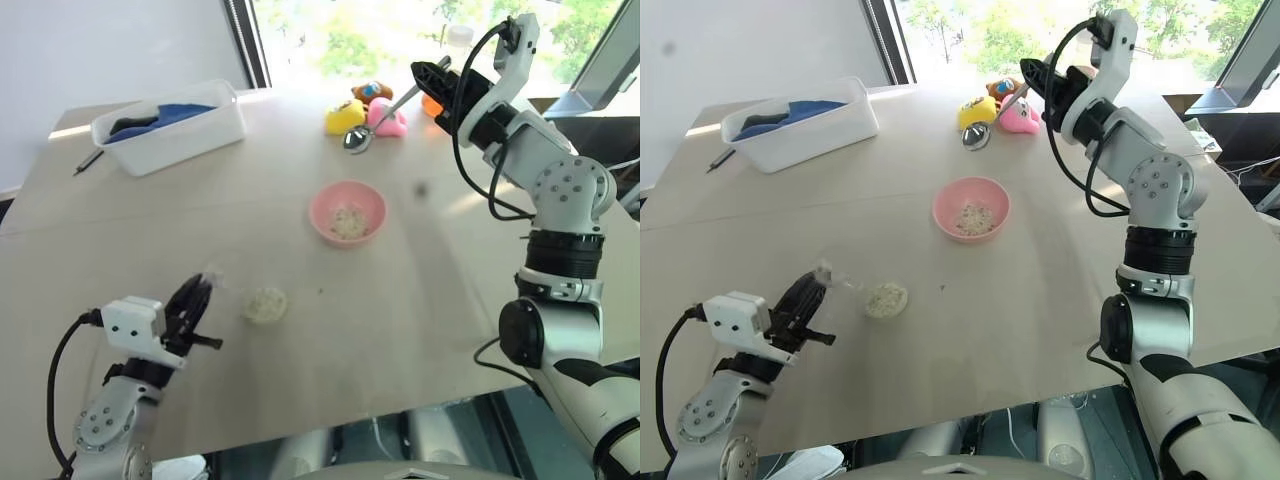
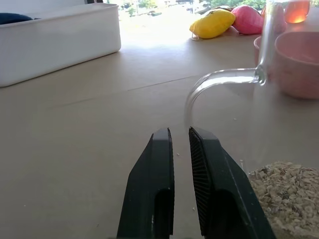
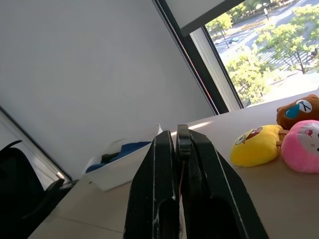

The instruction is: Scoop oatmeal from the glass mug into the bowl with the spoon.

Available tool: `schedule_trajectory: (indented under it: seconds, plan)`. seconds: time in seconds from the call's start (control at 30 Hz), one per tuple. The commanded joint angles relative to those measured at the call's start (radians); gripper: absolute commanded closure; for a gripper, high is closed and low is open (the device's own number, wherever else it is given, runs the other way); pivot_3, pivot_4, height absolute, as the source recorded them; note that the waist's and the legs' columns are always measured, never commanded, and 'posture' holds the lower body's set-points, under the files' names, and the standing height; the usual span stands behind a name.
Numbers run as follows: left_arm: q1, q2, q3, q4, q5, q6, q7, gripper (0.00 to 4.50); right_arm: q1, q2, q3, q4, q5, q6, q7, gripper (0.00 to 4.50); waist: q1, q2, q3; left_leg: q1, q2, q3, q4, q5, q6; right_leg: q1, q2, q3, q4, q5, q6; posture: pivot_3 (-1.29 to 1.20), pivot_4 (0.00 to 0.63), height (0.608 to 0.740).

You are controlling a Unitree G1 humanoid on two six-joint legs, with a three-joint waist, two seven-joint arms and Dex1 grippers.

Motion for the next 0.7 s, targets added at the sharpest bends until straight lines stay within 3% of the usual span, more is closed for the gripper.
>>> schedule_trajectory:
  seconds: [0.03,0.67,0.7]
  plan:
    - [-0.005,0.014,0.013,-0.01,0.0,-0.001,0.008,3.93,-0.003,0.0,-0.014,-0.04,0.017,-0.008,0.001,4.5,0.0,0.0,0.0,0.0,0.0,0.0,0.0,0.0,0.0,0.0,0.0,0.0,0.0,0.0,0.0,0.0,0.15,0.74]
    - [-0.002,0.034,0.012,0.009,-0.013,-0.012,-0.03,3.93,0.002,0.001,-0.013,-0.043,0.017,-0.012,-0.006,4.5,0.0,0.0,0.0,0.0,0.0,0.0,0.0,0.0,0.0,0.0,0.0,0.0,0.0,0.0,0.0,0.0,0.15,0.74]
    - [-0.008,0.039,0.011,0.013,-0.027,-0.007,-0.045,3.68,0.001,0.002,-0.012,-0.042,0.016,-0.013,-0.005,4.5,0.0,0.0,0.0,0.0,0.0,0.0,0.0,0.0,0.0,0.0,0.0,0.0,0.0,0.0,0.0,0.0,0.15,0.74]
